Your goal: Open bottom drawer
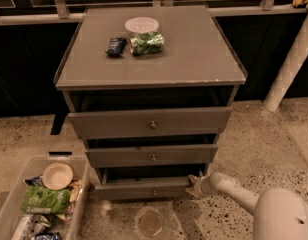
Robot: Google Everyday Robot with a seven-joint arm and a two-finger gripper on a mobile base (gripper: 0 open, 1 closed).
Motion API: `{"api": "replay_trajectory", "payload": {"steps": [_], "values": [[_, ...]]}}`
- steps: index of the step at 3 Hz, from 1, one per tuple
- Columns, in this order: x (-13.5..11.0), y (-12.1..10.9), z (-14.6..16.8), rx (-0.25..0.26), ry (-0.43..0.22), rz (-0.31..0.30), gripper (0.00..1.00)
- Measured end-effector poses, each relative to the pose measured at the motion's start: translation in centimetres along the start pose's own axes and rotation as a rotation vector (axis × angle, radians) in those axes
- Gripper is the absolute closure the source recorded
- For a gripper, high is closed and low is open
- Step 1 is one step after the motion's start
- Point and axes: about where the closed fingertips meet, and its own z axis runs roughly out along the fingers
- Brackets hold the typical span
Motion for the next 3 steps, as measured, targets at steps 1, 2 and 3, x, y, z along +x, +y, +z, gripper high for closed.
{"api": "replay_trajectory", "payload": {"steps": [1, 2, 3], "values": [[-0.28, -0.11, -0.48, 0.0, 0.0, 0.0, 1.0], [-0.33, 0.64, -0.41, 0.001, -0.008, -0.009, 1.0], [-0.45, 0.59, -0.62, 0.001, -0.008, -0.009, 1.0]]}}
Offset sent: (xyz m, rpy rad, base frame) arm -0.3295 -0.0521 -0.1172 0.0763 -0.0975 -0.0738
